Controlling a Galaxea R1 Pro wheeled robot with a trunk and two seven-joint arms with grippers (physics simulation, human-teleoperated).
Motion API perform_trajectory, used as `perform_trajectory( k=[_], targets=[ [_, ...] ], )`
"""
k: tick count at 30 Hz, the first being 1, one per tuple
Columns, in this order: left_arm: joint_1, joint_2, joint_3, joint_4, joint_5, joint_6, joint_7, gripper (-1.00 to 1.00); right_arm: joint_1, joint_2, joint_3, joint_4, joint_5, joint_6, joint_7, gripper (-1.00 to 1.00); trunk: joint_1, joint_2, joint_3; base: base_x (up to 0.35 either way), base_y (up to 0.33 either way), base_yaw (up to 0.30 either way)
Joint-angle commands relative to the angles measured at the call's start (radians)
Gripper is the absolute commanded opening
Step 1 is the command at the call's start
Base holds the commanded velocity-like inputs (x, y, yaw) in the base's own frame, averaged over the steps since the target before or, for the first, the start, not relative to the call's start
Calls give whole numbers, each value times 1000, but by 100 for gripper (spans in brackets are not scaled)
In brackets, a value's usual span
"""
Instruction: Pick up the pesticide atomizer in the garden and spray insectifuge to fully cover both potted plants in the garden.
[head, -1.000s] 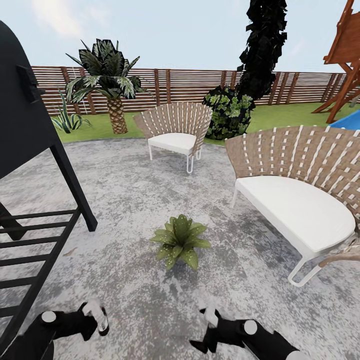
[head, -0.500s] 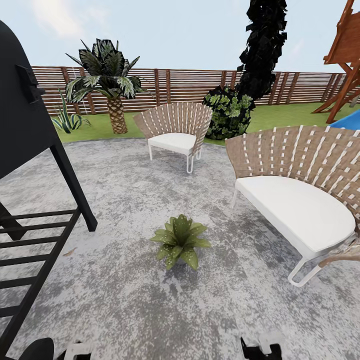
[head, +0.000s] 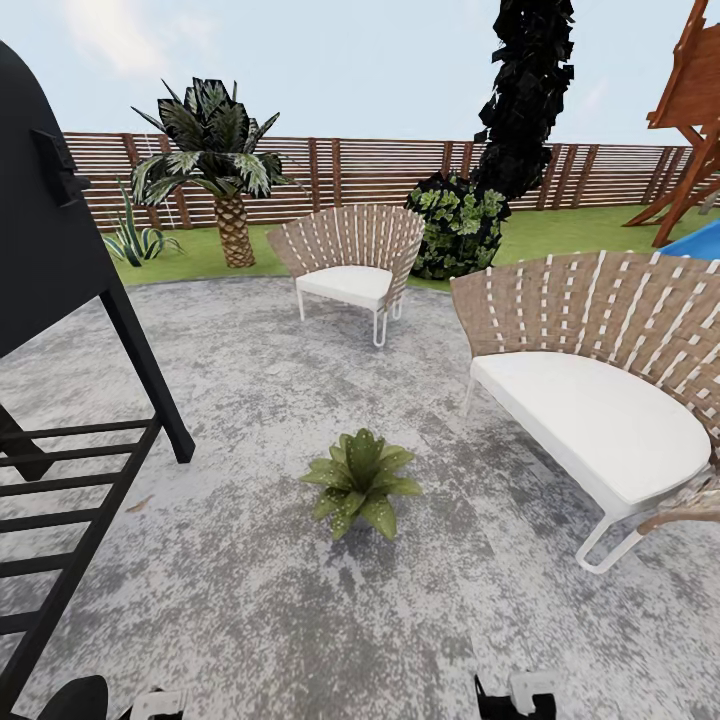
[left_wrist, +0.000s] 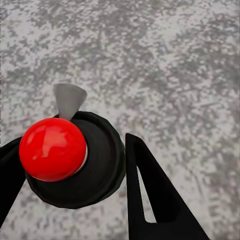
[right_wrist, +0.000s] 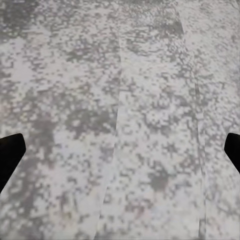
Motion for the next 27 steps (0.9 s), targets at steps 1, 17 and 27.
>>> perform_trajectory(
  k=[1,17,27],
  targets=[
    [0,0,9,1,-4,-3,-6,-100,0,1,8,-2,0,0,-10,100,0,0,-1,0,0,0],
    [0,2,10,-1,1,-3,-6,-100,0,0,9,-1,0,4,-10,100,0,0,-1,0,0,0],
    [0,-1,8,-1,-1,-4,-6,-100,3,0,9,-1,0,4,-10,100,0,0,-1,0,0,0]
  ],
)
